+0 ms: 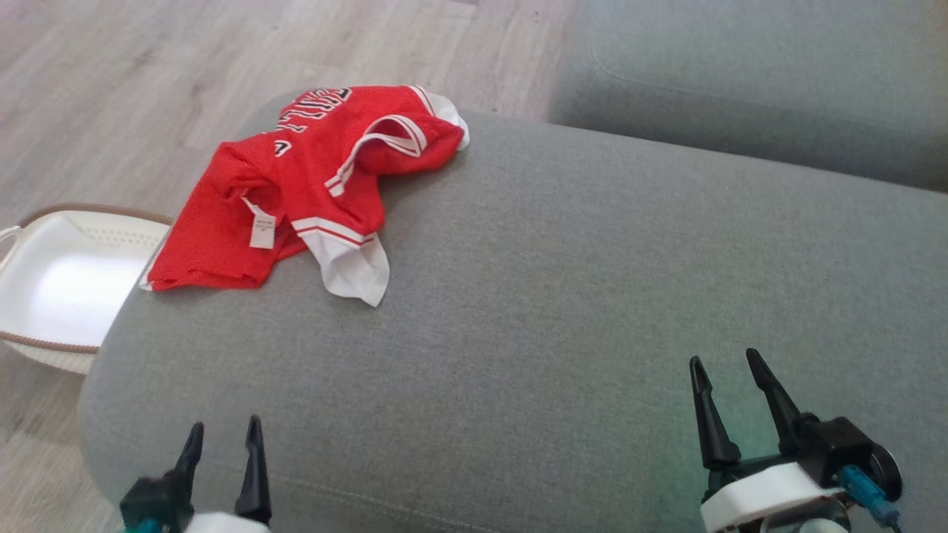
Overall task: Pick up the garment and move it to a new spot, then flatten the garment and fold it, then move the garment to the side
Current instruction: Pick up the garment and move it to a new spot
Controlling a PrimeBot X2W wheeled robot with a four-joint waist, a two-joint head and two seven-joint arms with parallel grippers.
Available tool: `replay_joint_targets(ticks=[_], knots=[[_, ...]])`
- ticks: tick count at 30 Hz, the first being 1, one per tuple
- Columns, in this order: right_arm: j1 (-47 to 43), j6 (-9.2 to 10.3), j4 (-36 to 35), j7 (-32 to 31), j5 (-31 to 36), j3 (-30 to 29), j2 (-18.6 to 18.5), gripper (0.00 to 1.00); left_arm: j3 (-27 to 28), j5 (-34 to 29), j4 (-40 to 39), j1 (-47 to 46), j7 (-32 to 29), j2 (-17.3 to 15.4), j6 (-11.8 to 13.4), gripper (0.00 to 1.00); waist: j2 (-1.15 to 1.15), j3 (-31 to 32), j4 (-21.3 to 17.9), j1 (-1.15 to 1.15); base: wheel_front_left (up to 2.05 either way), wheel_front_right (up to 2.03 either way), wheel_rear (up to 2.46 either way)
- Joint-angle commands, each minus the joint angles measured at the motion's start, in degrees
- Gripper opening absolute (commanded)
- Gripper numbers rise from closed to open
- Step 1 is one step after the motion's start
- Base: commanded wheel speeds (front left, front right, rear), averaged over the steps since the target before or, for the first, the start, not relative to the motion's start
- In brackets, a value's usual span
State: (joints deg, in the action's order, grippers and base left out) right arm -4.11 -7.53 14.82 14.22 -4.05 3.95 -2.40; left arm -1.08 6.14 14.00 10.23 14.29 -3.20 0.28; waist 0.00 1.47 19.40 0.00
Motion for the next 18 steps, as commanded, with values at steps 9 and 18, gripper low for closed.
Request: replay_joint_targets(ticks=[9, 18], knots=[[7.62, 0.04, -4.06, 0.78, 1.89, 1.88, -1.02, 1.0, -2.64, 3.92, 0.71, -22.18, 0.15, 0.29, -1.68, 1.0, 0.0, -11.26, -4.92, 0.0, 0.0, 0.0, 0.0], [13.79, 0.04, -5.13, 0.78, 0.27, 4.33, -1.2, 1.0, -2.7, 4.92, 14.53, -42.13, -8.85, -2.08, 2.84, 1.0, 0.0, -19.12, -12.38, 0.0, 0.0, 0.0, 0.0]])
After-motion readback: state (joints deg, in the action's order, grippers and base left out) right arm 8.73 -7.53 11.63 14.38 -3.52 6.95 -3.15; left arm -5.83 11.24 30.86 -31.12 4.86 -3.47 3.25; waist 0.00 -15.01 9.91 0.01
